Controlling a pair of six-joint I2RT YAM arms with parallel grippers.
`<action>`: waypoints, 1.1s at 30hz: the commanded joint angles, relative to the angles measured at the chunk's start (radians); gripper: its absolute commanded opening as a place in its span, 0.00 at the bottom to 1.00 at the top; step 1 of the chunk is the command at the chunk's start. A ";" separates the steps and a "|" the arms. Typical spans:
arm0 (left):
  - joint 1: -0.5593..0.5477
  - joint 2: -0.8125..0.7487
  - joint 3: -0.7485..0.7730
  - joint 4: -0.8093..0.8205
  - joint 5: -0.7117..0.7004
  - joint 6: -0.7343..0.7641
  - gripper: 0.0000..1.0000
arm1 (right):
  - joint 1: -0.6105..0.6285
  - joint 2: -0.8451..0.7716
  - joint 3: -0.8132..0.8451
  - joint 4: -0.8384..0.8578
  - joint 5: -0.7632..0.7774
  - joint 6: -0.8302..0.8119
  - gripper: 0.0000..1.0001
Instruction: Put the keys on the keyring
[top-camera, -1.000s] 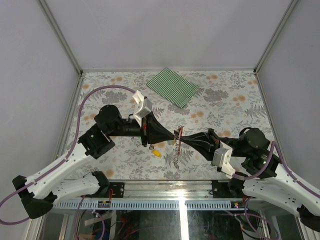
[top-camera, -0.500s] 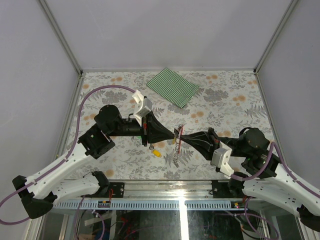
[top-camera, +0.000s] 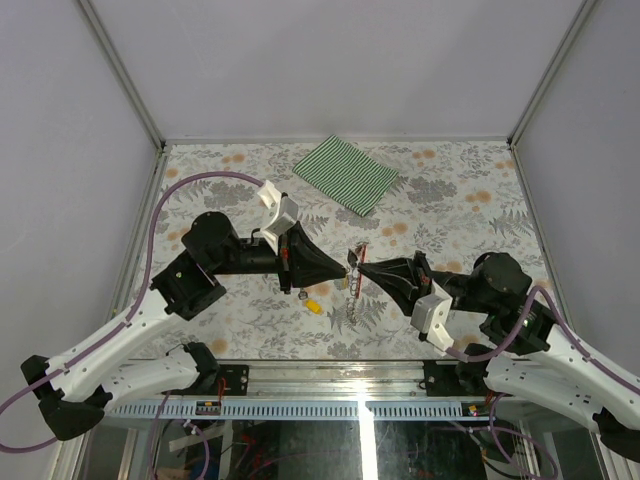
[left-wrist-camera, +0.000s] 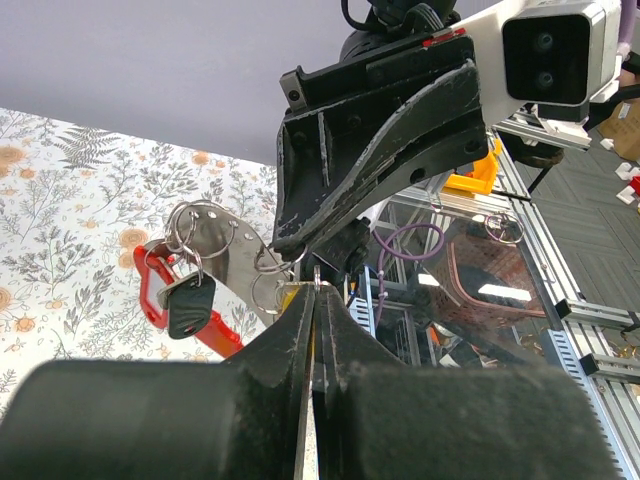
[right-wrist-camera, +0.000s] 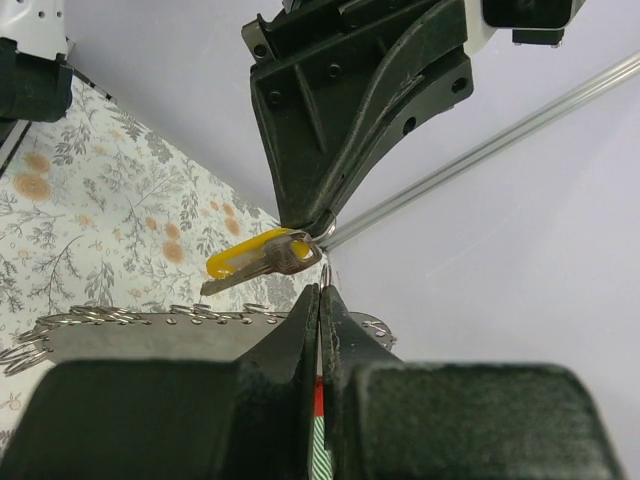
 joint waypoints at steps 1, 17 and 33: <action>-0.004 -0.015 0.014 0.021 -0.015 0.013 0.00 | 0.005 -0.014 0.031 0.056 0.003 -0.046 0.00; -0.003 -0.060 -0.016 0.026 -0.093 0.013 0.00 | 0.006 -0.004 0.072 0.082 0.086 0.017 0.00; -0.004 -0.103 -0.015 0.031 -0.131 0.015 0.00 | 0.005 -0.005 0.142 0.131 0.171 0.616 0.00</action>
